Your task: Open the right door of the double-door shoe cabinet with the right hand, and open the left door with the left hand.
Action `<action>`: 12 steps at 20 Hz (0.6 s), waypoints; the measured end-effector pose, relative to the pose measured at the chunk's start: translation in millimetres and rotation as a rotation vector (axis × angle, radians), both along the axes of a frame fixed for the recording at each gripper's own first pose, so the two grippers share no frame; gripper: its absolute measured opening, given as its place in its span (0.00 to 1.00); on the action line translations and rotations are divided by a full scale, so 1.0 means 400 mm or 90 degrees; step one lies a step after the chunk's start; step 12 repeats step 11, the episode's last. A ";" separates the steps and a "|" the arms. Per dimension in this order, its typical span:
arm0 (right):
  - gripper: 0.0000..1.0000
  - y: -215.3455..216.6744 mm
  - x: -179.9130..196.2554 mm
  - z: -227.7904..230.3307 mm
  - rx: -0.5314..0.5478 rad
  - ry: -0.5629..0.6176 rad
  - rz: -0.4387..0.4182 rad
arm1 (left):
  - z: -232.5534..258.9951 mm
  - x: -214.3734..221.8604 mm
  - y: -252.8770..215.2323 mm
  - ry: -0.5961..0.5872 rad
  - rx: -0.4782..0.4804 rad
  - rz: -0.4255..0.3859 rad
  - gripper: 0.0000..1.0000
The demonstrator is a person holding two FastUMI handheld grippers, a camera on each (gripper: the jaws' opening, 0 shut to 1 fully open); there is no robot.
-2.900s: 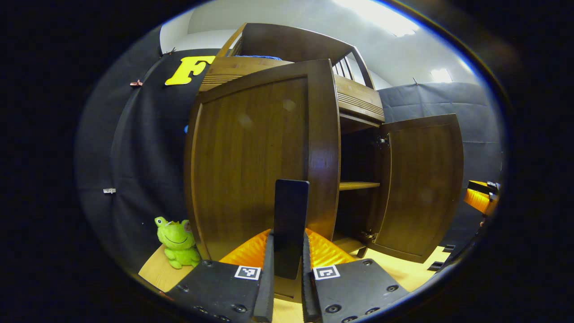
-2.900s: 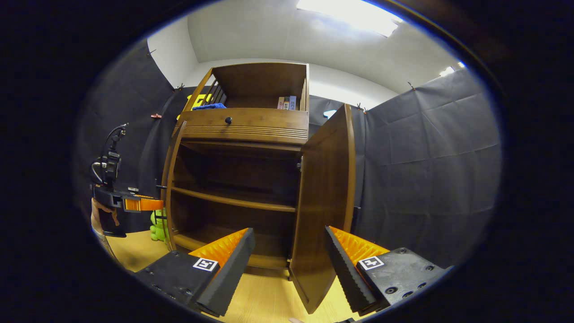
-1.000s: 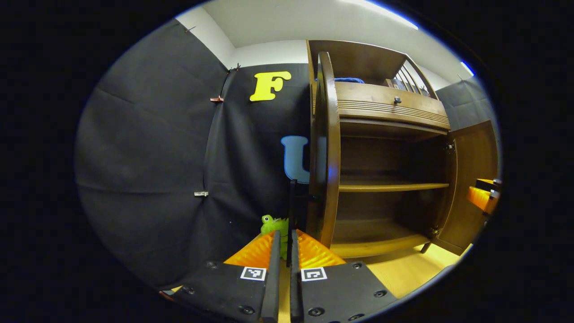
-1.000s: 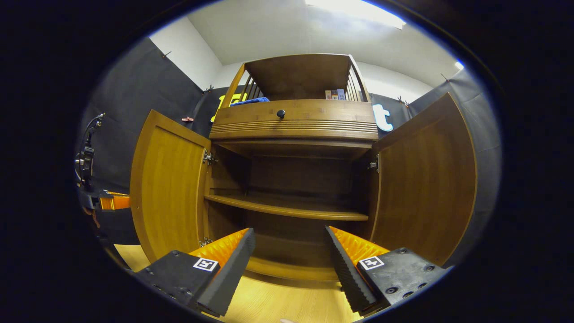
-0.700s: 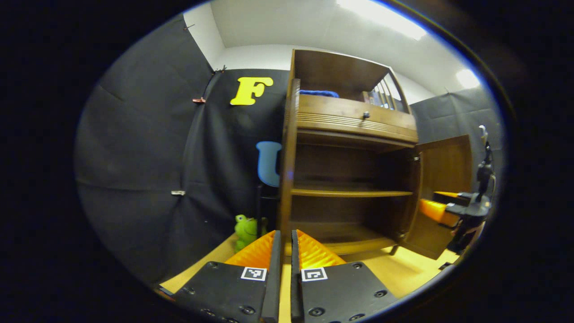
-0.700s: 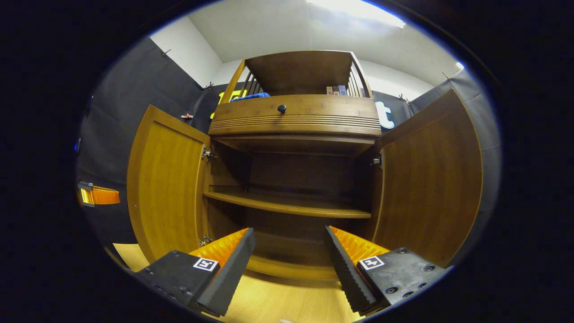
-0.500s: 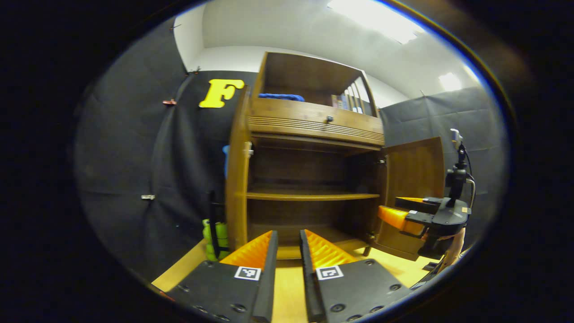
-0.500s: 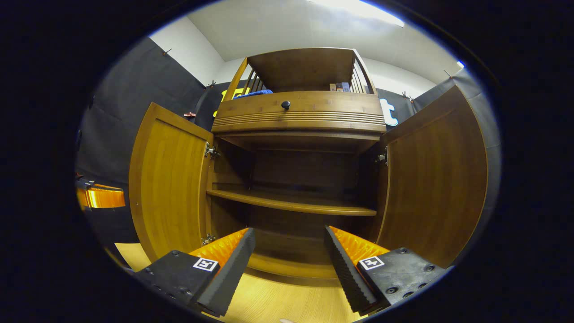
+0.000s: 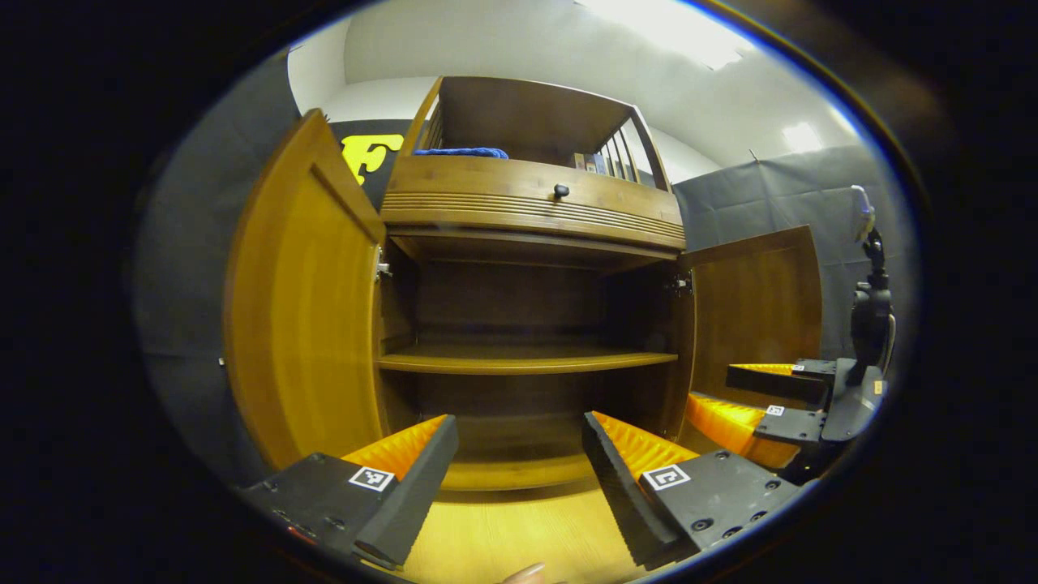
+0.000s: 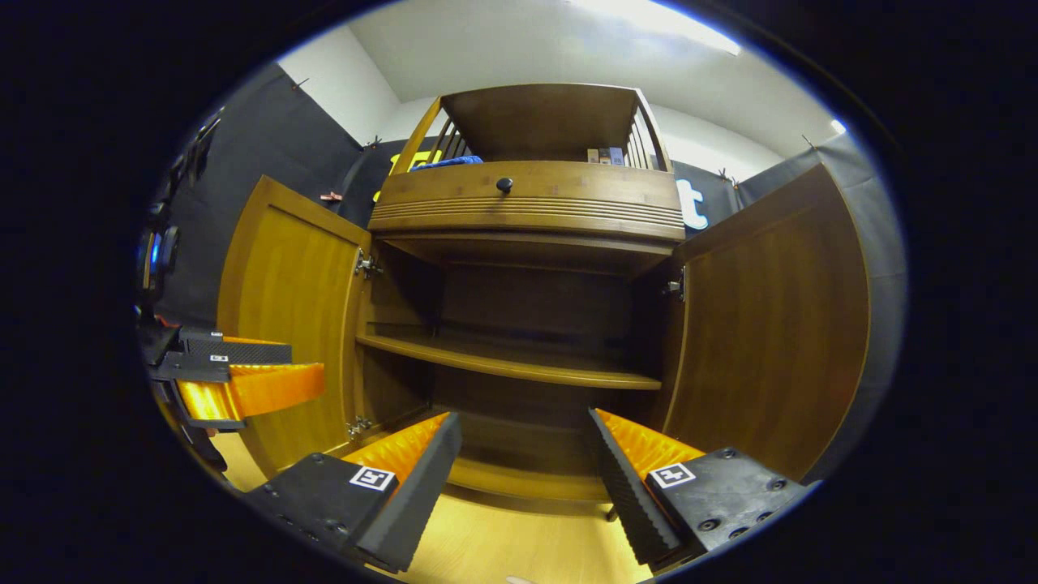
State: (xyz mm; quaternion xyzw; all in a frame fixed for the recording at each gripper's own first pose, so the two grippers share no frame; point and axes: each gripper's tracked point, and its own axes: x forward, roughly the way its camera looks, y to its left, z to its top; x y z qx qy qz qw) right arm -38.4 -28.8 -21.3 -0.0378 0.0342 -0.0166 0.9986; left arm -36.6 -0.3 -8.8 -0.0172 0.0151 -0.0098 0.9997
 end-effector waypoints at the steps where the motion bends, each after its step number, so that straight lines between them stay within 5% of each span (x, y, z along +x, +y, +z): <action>1: 0.98 0.000 -0.001 -0.002 -0.001 0.001 0.000 | -0.003 0.015 -0.001 0.004 0.000 0.005 0.95; 12: 0.98 -0.003 0.012 0.001 0.008 0.004 -0.008 | 0.023 0.034 0.004 -0.021 -0.008 0.019 0.96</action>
